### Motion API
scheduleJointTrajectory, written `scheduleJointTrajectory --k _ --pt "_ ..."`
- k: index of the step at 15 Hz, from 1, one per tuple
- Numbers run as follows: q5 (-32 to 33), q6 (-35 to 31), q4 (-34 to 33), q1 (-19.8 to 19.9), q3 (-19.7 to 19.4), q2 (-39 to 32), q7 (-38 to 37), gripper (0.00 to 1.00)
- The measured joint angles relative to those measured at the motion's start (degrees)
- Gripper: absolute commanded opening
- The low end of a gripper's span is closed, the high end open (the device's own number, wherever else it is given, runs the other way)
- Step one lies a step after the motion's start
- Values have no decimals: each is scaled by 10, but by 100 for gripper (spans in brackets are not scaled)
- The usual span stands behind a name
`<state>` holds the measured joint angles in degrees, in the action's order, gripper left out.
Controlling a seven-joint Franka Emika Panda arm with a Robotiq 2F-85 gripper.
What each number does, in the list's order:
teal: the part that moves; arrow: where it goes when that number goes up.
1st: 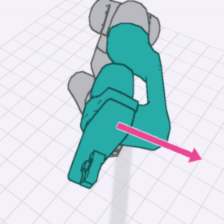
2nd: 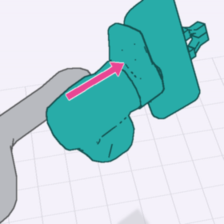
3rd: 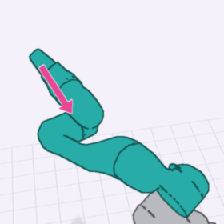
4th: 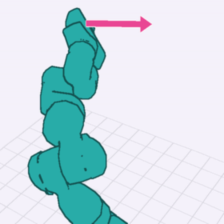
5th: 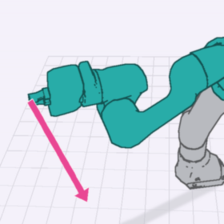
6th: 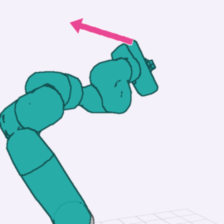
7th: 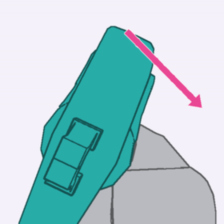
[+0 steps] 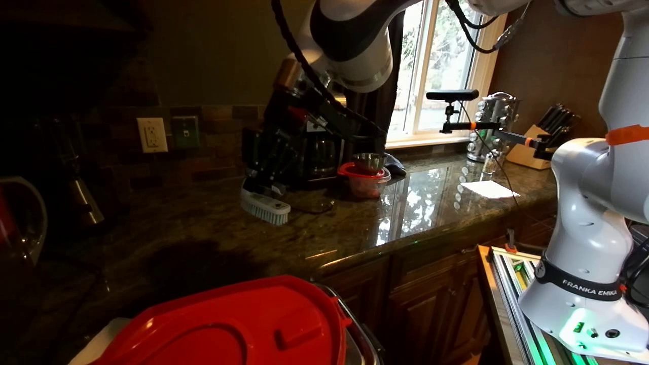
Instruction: Pick up the brush and clean part of the kitchen unit base top
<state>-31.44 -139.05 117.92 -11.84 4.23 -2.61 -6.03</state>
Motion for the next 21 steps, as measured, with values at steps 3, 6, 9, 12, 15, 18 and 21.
scheduleJointTrajectory --k 3,6,9,12,15,18,21 --pt "-7 17 -19 9 10 -34 19 6" --pt "-37 21 -58 20 26 -105 69 6" --pt "-45 21 -113 35 40 -175 106 6" --pt "-44 45 -182 46 53 -237 125 6" --pt "-42 82 -248 49 70 -290 140 6" --pt "-29 143 -299 48 85 -335 151 6" --pt "2 190 -340 45 91 -376 154 6"
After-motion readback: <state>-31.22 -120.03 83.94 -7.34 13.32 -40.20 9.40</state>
